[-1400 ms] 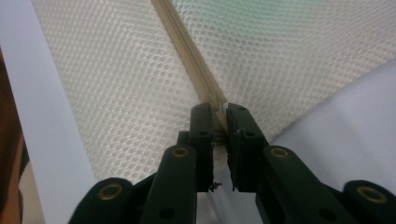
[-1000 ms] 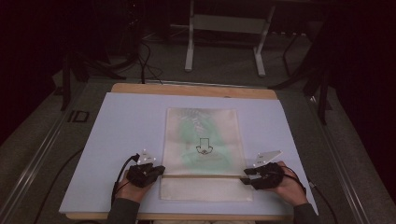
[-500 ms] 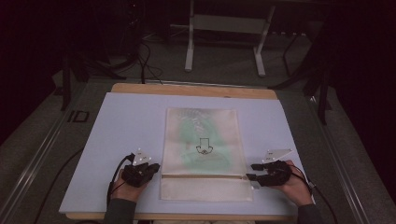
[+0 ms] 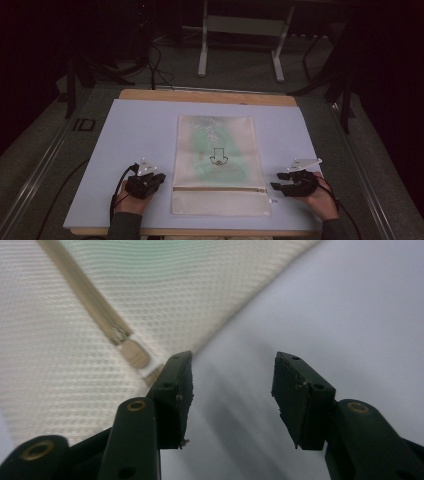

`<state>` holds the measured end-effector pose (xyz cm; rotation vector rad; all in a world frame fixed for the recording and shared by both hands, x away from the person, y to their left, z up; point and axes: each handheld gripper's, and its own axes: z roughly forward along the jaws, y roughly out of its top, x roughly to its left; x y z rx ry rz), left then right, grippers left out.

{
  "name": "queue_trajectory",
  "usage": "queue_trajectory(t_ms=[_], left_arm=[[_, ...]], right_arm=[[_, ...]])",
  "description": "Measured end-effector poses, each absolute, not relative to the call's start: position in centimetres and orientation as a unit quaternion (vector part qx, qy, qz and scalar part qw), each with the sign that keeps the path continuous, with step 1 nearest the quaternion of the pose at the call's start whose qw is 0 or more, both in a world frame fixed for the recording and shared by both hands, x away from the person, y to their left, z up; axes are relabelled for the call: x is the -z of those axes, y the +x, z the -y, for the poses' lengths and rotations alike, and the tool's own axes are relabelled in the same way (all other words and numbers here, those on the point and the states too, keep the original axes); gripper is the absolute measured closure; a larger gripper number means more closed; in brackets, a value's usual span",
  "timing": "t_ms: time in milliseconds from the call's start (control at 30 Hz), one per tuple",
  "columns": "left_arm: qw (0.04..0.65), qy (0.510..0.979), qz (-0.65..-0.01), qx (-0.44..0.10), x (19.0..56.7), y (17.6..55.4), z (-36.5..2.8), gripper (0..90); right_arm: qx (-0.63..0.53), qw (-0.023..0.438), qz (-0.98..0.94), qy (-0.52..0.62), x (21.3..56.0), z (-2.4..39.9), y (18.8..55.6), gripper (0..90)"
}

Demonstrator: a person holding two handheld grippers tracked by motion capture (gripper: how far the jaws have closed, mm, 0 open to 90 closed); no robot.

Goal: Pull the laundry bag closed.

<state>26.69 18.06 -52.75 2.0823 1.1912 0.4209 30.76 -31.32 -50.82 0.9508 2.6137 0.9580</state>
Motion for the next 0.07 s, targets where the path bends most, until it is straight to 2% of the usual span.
queue_trajectory(t_ms=[67], left_arm=[[0.34, 0.799, -0.465, -0.17, 52.69, 26.77, -18.47, 84.2]], right_arm=[[-0.317, 0.106, -0.884, 0.326, 50.97, 31.45, 30.82, 50.7]])
